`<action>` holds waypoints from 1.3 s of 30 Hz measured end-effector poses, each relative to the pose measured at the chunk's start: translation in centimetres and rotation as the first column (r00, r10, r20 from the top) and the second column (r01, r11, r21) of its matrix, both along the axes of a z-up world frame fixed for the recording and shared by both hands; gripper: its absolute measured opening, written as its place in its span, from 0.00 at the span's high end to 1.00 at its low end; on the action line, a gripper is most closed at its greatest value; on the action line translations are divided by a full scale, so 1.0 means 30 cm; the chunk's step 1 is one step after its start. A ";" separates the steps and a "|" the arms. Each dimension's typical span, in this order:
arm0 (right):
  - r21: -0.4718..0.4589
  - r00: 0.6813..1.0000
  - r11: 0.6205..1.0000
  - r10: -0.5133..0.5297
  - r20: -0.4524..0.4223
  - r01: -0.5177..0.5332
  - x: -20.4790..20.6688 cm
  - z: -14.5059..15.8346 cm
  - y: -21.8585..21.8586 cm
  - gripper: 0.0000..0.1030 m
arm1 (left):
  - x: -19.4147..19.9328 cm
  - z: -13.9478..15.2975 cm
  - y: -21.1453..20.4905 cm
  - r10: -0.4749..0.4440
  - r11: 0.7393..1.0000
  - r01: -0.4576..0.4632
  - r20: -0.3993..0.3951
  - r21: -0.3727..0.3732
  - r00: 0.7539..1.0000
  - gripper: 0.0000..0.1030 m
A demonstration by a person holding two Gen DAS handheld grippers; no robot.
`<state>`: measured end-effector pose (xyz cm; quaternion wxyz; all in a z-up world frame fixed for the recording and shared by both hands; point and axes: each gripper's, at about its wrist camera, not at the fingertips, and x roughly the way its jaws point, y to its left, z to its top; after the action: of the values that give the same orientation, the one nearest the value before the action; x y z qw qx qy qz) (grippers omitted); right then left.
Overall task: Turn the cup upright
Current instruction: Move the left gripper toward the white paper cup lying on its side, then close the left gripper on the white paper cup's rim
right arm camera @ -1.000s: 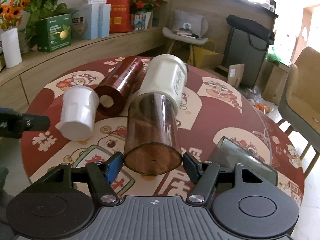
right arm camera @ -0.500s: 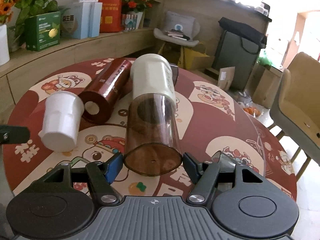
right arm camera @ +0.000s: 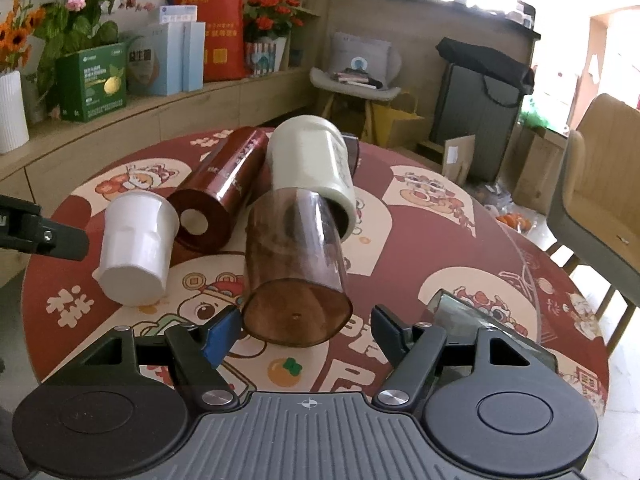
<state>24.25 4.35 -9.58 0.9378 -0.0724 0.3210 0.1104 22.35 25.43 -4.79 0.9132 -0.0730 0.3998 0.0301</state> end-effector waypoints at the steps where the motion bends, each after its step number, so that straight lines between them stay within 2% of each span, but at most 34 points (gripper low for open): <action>1: 0.005 1.000 1.000 0.003 0.004 -0.003 -0.005 0.006 -0.003 0.33 | 0.007 0.008 -0.008 -0.002 1.000 0.002 0.004 0.001 1.000 0.01; 8: 0.040 0.997 0.998 0.049 0.060 -0.051 -0.062 0.065 -0.029 0.24 | 0.067 0.023 -0.033 0.012 0.999 -0.012 -0.011 -0.036 1.000 0.01; 11: 0.049 0.996 0.997 0.055 0.069 -0.059 -0.069 0.074 -0.042 0.23 | 0.089 0.011 -0.043 0.019 0.999 -0.020 -0.035 -0.045 0.999 0.07; 19: 0.091 0.996 0.994 0.049 0.074 -0.056 -0.075 0.093 -0.074 0.23 | 0.154 -0.020 -0.059 0.031 0.991 -0.042 -0.083 -0.128 0.996 0.08; 30: 0.099 0.997 0.994 0.045 0.069 -0.051 -0.073 0.088 -0.082 0.23 | 0.202 -0.070 -0.027 0.077 0.987 -0.093 -0.128 -0.132 0.989 0.10; 34: 0.091 0.997 0.994 0.050 0.057 -0.055 -0.069 0.073 -0.071 0.24 | 0.212 -0.094 -0.003 0.089 0.979 -0.113 -0.144 -0.168 0.986 0.11; 36: 0.087 0.997 0.994 0.054 0.054 -0.059 -0.069 0.070 -0.063 0.23 | 0.214 -0.100 -0.002 0.080 0.977 -0.105 -0.140 -0.184 0.987 0.13; 37: 0.085 0.997 0.995 0.055 0.054 -0.059 -0.070 0.069 -0.061 0.24 | 0.214 -0.102 -0.001 0.071 0.976 -0.097 -0.133 -0.196 0.989 0.18; 38: 0.084 0.997 0.995 0.054 0.054 -0.059 -0.071 0.068 -0.058 0.24 | 0.214 -0.103 -0.004 0.057 0.974 -0.084 -0.129 -0.211 0.990 0.32; 39: 0.084 0.997 0.995 0.054 0.054 -0.059 -0.071 0.068 -0.058 0.24 | 0.217 -0.105 -0.009 0.040 0.973 -0.068 -0.129 -0.220 0.991 0.39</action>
<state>22.11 2.61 -7.53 0.9445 -0.0441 0.2896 0.1487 28.87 25.16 -7.94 0.8714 -0.1843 0.4545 0.0140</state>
